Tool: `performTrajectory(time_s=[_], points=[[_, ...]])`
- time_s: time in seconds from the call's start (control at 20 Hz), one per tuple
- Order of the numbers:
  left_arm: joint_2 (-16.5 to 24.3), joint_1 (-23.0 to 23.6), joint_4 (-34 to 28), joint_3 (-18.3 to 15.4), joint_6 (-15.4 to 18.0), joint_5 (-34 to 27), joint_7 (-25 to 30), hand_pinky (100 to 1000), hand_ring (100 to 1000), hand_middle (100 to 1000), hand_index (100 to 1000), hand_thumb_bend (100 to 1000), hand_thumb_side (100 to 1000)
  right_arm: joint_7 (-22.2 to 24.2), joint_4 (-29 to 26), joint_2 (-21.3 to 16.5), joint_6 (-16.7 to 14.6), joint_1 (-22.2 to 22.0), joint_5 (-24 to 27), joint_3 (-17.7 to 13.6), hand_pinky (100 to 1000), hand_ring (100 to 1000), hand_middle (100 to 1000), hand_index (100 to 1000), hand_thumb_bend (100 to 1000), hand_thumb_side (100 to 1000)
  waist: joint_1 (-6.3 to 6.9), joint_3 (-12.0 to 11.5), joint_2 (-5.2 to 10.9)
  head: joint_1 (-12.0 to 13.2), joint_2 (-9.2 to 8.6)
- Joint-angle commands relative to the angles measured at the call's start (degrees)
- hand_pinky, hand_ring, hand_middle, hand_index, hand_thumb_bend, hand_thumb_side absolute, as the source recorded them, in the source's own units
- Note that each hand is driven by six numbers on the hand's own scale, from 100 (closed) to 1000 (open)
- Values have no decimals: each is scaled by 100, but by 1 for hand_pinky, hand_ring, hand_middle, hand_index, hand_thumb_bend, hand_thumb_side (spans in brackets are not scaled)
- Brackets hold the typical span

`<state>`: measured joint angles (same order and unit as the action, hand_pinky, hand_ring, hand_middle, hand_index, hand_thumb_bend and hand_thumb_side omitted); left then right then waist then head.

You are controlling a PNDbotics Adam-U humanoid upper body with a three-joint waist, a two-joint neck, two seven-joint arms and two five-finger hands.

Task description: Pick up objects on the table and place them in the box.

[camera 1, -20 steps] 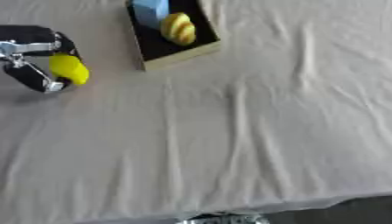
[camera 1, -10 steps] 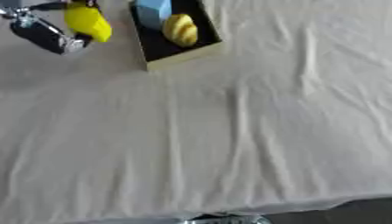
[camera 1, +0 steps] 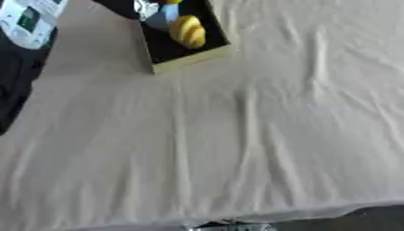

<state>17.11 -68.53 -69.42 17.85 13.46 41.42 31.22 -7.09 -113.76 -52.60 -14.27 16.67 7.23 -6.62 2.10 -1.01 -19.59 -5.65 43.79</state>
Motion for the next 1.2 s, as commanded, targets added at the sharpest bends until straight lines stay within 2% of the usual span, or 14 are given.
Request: performTrajectory(time_s=[0.05,0.5,0.75,0.95,1.1,1.2], points=[[-260,-142,349,-138,42,176,-130,757,707,638,725,100,184,29,-83,-90,2,77,75,-53,986,861,616,876,100,427,-32,32,115,21,-22],[-466,-122,1479,-343,256,760,-327,774,729,664,748,100,100,67,-83,-62,42,136,165,-59,989,862,615,875,100,445,37,90,100,5,-4],[-446,-108,1688,-406,318,1091,-424,782,738,673,752,104,100,92,-83,-49,61,131,193,-60,990,862,614,875,100,462,58,98,100,3,1],[-418,-91,1757,-433,299,1365,-541,792,750,691,774,146,100,124,-83,-26,84,104,192,-59,992,862,612,875,100,470,67,91,100,3,2],[-412,-73,1825,-442,367,1488,-509,833,803,760,892,253,100,137,-83,-20,89,94,202,-65,992,862,612,874,100,470,67,88,99,1,-2],[-399,-73,1821,-447,414,1590,-481,864,837,800,946,403,261,141,-83,-19,85,85,204,-68,992,862,612,875,100,470,64,87,100,1,-2]])
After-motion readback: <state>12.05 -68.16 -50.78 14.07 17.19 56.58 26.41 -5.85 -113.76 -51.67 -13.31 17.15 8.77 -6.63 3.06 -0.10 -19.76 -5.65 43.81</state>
